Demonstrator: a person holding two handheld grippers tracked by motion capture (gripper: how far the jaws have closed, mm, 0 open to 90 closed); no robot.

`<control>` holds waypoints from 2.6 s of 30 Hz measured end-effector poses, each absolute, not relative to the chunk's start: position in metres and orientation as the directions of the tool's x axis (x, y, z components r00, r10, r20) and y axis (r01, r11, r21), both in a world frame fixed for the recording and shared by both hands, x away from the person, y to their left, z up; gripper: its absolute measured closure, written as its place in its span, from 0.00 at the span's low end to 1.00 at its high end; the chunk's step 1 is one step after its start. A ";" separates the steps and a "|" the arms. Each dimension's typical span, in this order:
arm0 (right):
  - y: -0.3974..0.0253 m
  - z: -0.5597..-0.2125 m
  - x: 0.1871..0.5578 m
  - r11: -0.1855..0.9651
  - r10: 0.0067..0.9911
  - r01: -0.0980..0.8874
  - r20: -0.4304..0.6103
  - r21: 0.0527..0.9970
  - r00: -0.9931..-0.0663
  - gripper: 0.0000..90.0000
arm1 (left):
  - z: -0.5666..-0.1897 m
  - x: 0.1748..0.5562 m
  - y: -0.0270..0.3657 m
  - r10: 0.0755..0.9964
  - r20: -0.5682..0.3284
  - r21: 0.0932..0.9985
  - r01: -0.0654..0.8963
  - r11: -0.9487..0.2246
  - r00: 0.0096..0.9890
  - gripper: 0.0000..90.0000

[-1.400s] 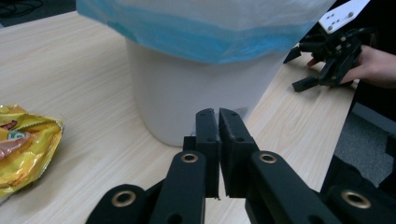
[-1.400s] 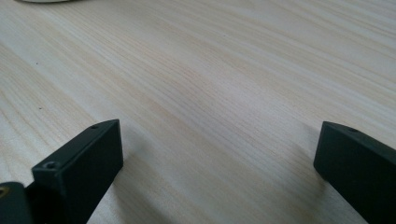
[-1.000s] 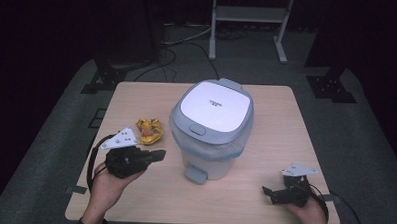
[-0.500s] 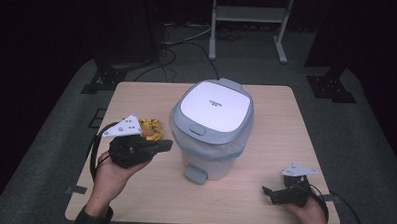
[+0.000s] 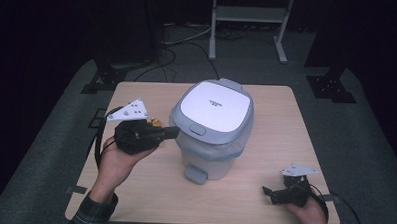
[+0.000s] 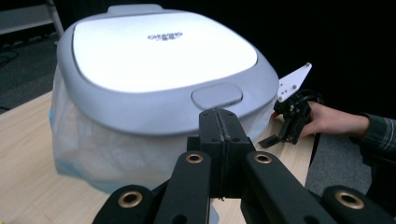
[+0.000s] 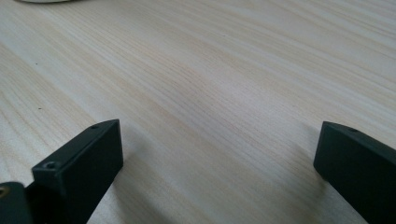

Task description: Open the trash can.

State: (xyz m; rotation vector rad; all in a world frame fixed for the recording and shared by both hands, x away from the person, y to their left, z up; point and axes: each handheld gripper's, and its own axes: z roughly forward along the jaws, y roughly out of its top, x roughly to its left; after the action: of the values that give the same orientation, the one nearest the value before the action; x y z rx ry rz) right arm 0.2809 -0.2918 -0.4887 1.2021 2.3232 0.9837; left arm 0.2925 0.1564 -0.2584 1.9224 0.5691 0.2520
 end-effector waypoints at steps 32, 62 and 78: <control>-0.292 -0.489 0.281 0.401 0.814 0.574 0.011 0.714 -0.581 0.00 | -0.259 0.312 0.111 0.461 -0.055 0.898 0.245 -0.364 0.886 1.00; -0.292 -0.489 0.281 0.401 0.814 0.574 0.011 0.714 -0.581 0.00 | -0.257 0.307 0.120 0.449 -0.055 0.906 0.233 -0.353 0.892 0.88; -0.292 -0.489 0.282 0.402 0.812 0.572 0.010 0.715 -0.583 0.00 | -0.255 0.301 0.152 0.506 -0.054 0.921 0.239 -0.307 0.861 0.77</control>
State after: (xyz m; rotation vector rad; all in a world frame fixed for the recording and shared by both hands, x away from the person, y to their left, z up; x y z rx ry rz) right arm 0.2816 -0.2916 -0.4888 1.1986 2.3242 0.9843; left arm 0.3010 0.1520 -0.2549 1.8981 0.5540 0.2940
